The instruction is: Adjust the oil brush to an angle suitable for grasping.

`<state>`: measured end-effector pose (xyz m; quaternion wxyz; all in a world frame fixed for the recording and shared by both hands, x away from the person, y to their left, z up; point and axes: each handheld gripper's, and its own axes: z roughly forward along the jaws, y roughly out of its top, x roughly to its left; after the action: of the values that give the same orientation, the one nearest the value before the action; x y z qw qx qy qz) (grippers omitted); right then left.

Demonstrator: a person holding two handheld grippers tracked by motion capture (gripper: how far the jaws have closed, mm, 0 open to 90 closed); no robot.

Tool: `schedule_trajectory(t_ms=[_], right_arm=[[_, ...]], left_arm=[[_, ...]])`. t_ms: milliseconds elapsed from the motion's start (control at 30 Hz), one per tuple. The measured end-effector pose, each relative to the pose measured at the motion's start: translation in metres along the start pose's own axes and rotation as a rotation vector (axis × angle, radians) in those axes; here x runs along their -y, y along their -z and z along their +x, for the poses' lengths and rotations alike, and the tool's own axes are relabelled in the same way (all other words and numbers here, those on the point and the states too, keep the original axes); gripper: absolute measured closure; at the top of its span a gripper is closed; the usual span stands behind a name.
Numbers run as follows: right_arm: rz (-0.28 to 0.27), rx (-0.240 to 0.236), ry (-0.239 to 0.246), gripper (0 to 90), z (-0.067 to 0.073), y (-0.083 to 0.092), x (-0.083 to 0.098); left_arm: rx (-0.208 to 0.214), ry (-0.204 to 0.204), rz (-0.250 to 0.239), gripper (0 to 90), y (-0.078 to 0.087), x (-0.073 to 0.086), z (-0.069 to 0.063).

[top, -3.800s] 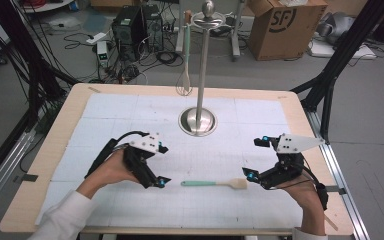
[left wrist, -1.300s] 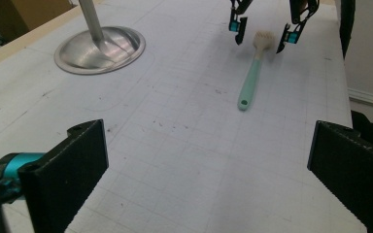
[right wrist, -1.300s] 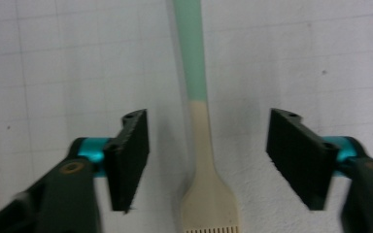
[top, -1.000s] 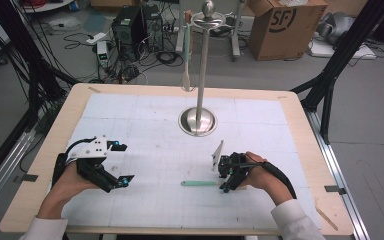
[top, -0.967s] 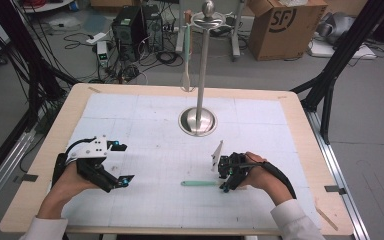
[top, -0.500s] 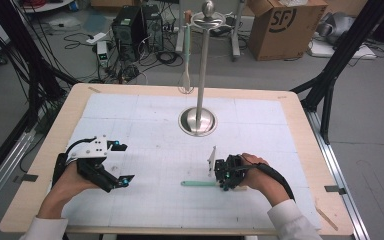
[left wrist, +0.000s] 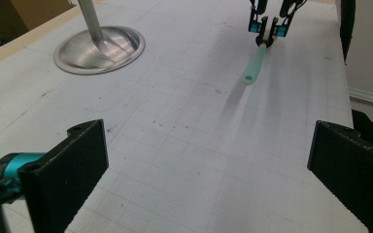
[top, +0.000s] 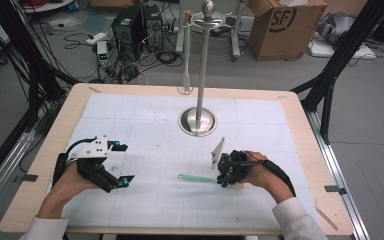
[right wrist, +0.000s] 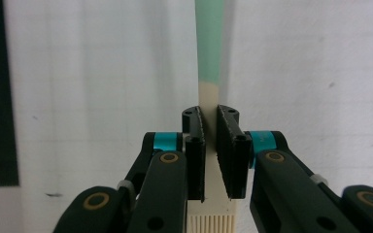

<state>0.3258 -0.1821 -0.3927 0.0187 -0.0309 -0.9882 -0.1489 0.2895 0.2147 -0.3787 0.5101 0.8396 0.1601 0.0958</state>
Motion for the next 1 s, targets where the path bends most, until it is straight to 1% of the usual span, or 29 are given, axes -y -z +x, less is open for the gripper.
schedule_trajectory(t_ms=[33, 67, 100, 133, 200, 233, 267, 300, 333, 367, 400, 433, 467, 533, 567, 600, 633, 667, 700, 733, 767, 800, 833, 867, 900, 933, 967, 1000], right_arm=[[0.0, 0.0, 0.0, 82.6, 0.0, 0.0, 0.0], [-0.06, -0.007, 0.003, 82.6, -0.001, 0.008, 0.0], [-0.09, -0.015, -0.008, 82.6, -0.001, 0.012, 0.001], [-0.122, -0.012, 0.0, 82.6, -0.001, 0.015, 0.001], [-0.174, -0.028, -0.002, 82.6, -0.002, 0.02, 0.0], [-0.174, -0.028, -0.002, 82.6, -0.002, 0.02, 0.0], [-0.194, -0.03, -0.001, 82.6, -0.002, 0.022, 0.0], [-0.232, -0.039, 0.006, 82.6, -0.002, 0.026, -0.001], [-0.247, -0.043, 0.003, 82.6, -0.002, 0.028, -0.002], [-0.247, -0.043, 0.003, 82.6, -0.002, 0.028, -0.002], [-0.28, -0.055, 0.007, 82.6, -0.002, 0.032, -0.004], [-0.28, -0.055, 0.007, 82.6, -0.002, 0.032, -0.004], [-0.316, -0.057, 0.016, 82.6, -0.002, 0.036, -0.006], [-0.35, -0.069, 0.026, 82.6, -0.002, 0.04, -0.008], [-0.35, -0.069, 0.026, 82.6, -0.002, 0.04, -0.008], [-0.399, -0.075, 0.046, 82.6, -0.001, 0.044, -0.011], [-0.417, -0.074, 0.055, 82.6, -0.001, 0.046, -0.012], [-0.434, -0.077, 0.065, 82.6, -0.001, 0.048, -0.013], [-0.434, -0.077, 0.065, 82.6, -0.001, 0.048, -0.013], [-0.471, -0.082, 0.07, 82.6, -0.001, 0.052, -0.014], [-0.488, -0.09, 0.073, 82.5, -0.001, 0.053, -0.015], [-0.499, -0.088, 0.077, 82.6, 0.0, 0.055, -0.015], [-0.506, -0.081, 0.082, 82.5, 0.0, 0.056, -0.015], [-0.518, -0.087, 0.084, 82.6, -0.001, 0.057, -0.016], [-0.527, -0.086, 0.089, 82.6, -0.001, 0.058, -0.016], [-0.534, -0.081, 0.093, 82.6, -0.001, 0.059, -0.017], [-0.534, -0.081, 0.093, 82.6, -0.001, 0.059, -0.017], [-0.55, -0.089, 0.094, 82.6, -0.001, 0.059, -0.017]], left_arm=[[0.0, 0.0, 0.0, 1.7, 0.0, 0.0, 0.0], [0.004, -0.006, -0.005, 1.7, 0.001, 0.0, 0.0], [0.004, -0.006, -0.005, 1.7, 0.001, 0.0, 0.0], [0.007, -0.003, -0.008, 1.7, 0.001, -0.001, 0.0], [0.011, -0.005, -0.017, 1.7, 0.002, -0.002, -0.001], [0.011, -0.008, -0.017, 1.7, 0.003, -0.003, -0.001], [0.015, -0.006, -0.027, 1.7, 0.003, -0.004, -0.002], [0.02, -0.009, -0.033, 1.6, 0.004, -0.005, -0.002], [0.026, -0.006, -0.043, 1.7, 0.004, -0.006, -0.002], [0.036, -0.008, -0.048, 1.7, 0.005, -0.007, -0.002], [0.041, -0.012, -0.05, 1.6, 0.006, -0.008, -0.002], [0.043, -0.018, -0.045, 1.6, 0.006, -0.01, -0.002], [0.049, -0.022, -0.045, 1.7, 0.007, -0.012, -0.002], [0.062, -0.035, -0.046, 1.7, 0.009, -0.018, -0.003], [0.07, -0.038, -0.05, 1.7, 0.009, -0.02, -0.003], [0.083, -0.048, -0.054, 1.6, 0.01, -0.024, -0.003], [0.088, -0.055, -0.056, 1.7, 0.01, -0.028, -0.002], [0.089, -0.061, -0.05, 1.7, 0.01, -0.031, -0.002], [0.09, -0.066, -0.048, 1.7, 0.011, -0.034, -0.002], [0.098, -0.069, -0.048, 1.6, 0.01, -0.037, -0.002], [0.102, -0.071, -0.049, 1.7, 0.01, -0.039, -0.002], [0.107, -0.074, -0.049, 1.7, 0.011, -0.042, -0.002], [0.113, -0.086, -0.047, 1.7, 0.011, -0.048, -0.003], [0.113, -0.086, -0.047, 1.7, 0.011, -0.048, -0.003], [0.12, -0.093, -0.05, 1.7, 0.011, -0.051, -0.003], [0.142, -0.099, -0.07, 1.7, 0.011, -0.057, -0.004], [0.142, -0.099, -0.07, 1.7, 0.011, -0.057, -0.004], [0.151, -0.106, -0.078, 1.7, 0.011, -0.061, -0.004]])
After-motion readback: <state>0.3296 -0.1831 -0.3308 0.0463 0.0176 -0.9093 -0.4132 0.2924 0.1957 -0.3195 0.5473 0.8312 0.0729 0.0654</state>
